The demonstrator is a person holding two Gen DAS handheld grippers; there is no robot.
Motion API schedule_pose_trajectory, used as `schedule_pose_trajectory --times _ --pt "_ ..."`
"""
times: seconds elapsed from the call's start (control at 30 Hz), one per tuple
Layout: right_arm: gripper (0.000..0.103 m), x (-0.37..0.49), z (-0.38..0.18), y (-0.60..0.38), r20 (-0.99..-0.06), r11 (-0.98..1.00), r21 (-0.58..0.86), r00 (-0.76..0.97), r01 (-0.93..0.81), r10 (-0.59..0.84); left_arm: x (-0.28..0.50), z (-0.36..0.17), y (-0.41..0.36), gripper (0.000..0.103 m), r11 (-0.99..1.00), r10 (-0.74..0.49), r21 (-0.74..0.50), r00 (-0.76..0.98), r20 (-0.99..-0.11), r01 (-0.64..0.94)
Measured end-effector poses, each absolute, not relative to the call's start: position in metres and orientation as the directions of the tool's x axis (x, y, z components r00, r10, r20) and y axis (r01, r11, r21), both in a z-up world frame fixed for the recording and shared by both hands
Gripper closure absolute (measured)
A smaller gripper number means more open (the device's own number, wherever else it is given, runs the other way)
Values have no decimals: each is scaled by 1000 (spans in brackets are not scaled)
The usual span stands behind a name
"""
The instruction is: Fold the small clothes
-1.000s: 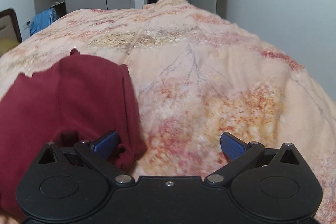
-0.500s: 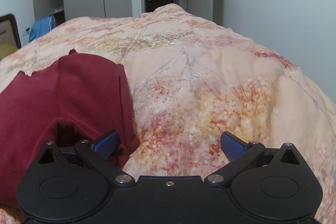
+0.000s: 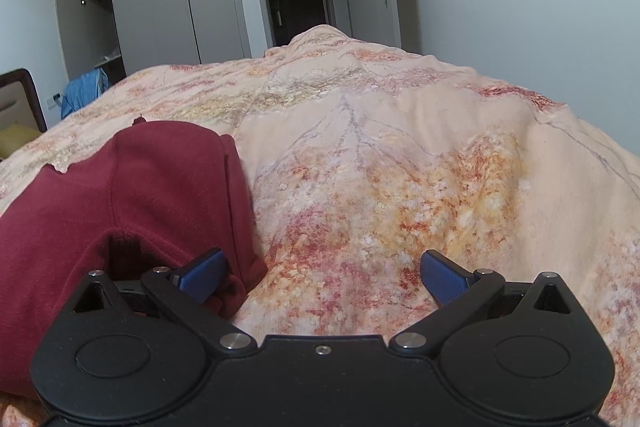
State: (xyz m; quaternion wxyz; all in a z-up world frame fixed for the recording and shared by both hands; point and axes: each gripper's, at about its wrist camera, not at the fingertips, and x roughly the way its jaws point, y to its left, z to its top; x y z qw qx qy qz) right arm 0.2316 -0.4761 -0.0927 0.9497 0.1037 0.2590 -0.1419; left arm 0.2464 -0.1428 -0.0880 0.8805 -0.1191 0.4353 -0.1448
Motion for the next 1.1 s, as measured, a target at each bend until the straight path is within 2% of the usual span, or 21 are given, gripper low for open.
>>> schedule_pose_trajectory --times 0.33,0.93,1.1 --pt "1 226 -92 -480 -510 934 165 838 318 -195 245 -84 -136 0 921 -372 -367 577 -727 132" --pt "0 223 -90 -483 -499 929 194 847 314 -182 253 -66 -117 0 931 -339 -349 618 -709 110" --pt "0 222 -75 -487 -468 922 264 874 282 -133 273 -61 -112 0 930 -345 -345 628 -697 129"
